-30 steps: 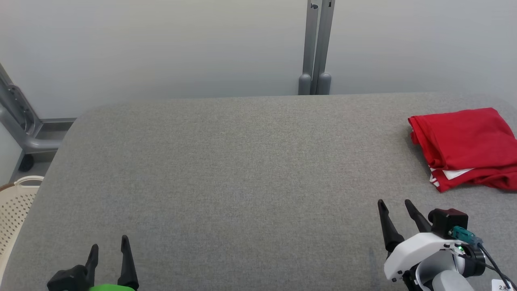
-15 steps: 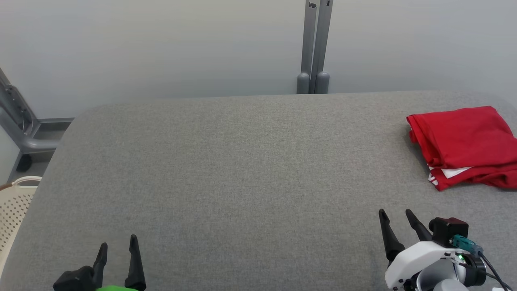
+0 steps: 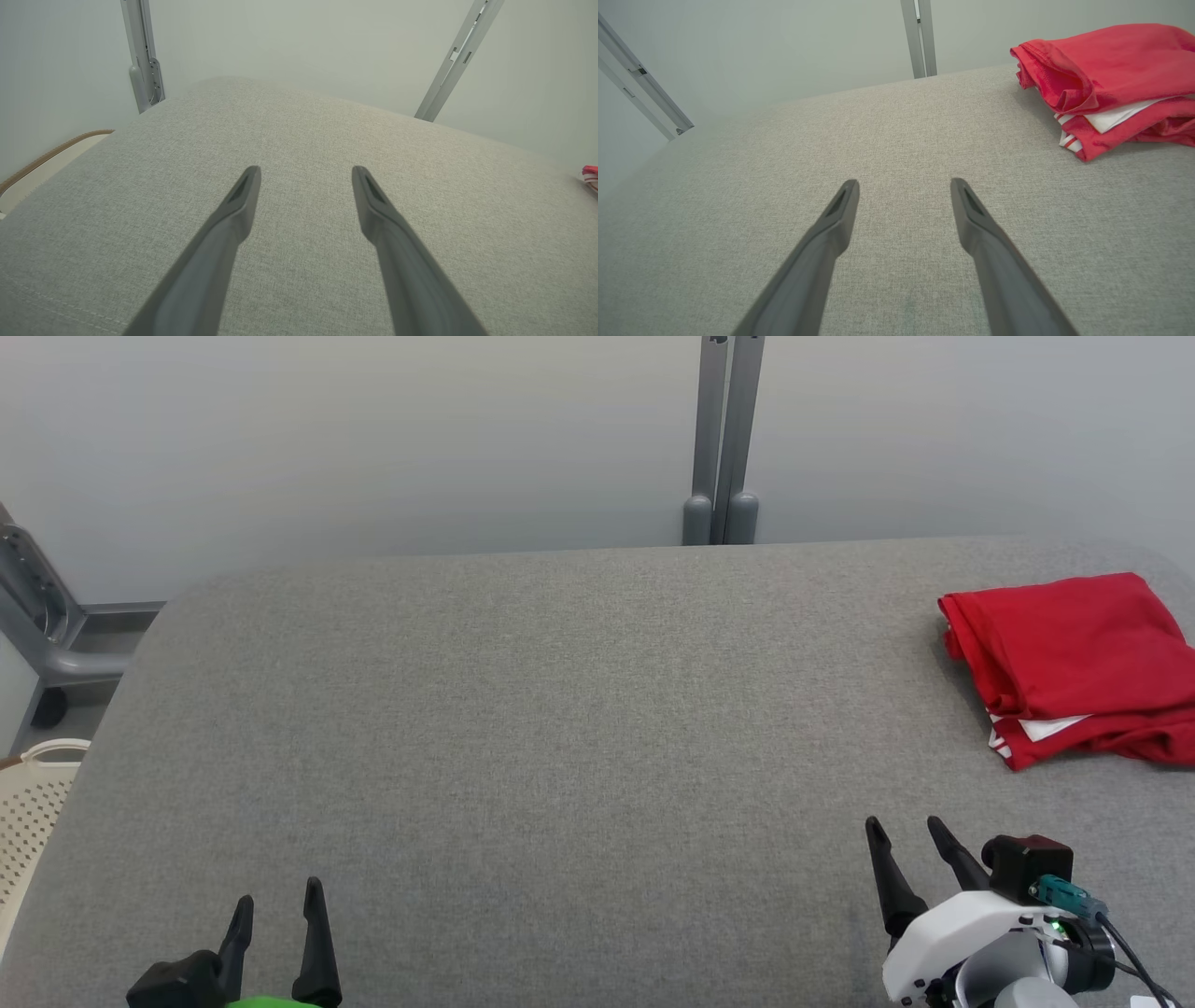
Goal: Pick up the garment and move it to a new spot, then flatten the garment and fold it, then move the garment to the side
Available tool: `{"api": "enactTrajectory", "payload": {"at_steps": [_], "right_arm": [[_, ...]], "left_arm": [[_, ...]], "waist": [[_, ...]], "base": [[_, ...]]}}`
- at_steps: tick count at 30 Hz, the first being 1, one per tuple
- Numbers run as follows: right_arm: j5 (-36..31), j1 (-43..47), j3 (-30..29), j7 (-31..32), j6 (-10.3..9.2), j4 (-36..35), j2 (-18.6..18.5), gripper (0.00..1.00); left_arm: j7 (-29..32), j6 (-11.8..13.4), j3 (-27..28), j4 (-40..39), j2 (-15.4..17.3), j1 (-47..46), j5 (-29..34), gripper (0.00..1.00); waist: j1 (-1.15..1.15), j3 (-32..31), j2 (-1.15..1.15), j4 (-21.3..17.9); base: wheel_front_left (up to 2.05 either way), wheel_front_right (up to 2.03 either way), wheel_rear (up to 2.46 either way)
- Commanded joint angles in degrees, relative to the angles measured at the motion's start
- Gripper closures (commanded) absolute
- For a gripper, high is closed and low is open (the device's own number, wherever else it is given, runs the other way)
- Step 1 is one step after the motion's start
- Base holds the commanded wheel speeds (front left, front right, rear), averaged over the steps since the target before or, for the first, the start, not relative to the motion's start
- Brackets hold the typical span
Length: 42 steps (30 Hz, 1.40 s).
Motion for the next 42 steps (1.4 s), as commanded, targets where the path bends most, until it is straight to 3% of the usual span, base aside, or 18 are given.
{"api": "enactTrajectory", "payload": {"at_steps": [1,10,11,15,22,42], "right_arm": [[0.5,-0.3,0.1,0.0,-0.05,-0.1,-0.1,0.00],[0.1,-0.1,-0.1,-0.1,-0.05,-0.1,-0.1,0.00],[0.2,0.0,0.0,0.0,0.00,0.2,0.0,1.00],[0.9,1.1,-0.3,0.2,0.01,1.9,0.3,1.00],[10.6,0.9,-1.4,1.4,0.01,0.3,0.3,1.00],[28.6,1.1,-2.9,3.2,0.00,-3.4,0.2,1.00]], "left_arm": [[-0.2,-0.2,0.1,0.1,0.0,0.0,0.5,0.00],[-0.3,0.6,0.3,-0.1,0.2,0.3,1.2,0.00],[0.0,0.5,0.0,0.0,0.0,0.0,0.6,1.00],[0.5,0.3,-0.1,1.6,-0.8,0.4,-0.2,1.00],[3.6,-1.7,2.5,2.1,-2.1,-1.7,-7.2,1.00],[9.4,-5.6,7.7,3.0,-4.7,-5.6,-20.4,1.00]], "waist": [[0.00,0.0,0.00,0.0],[0.00,0.0,0.00,0.2],[0.00,0.0,0.00,0.2],[0.00,0.0,0.00,0.2],[0.00,0.4,0.00,0.2],[0.00,1.2,0.00,0.0]], "base": [[0.00,0.00,0.00],[0.00,0.00,0.00],[0.00,0.00,0.00],[0.00,0.00,0.00],[0.00,0.00,0.00],[0.00,0.00,0.00]]}}
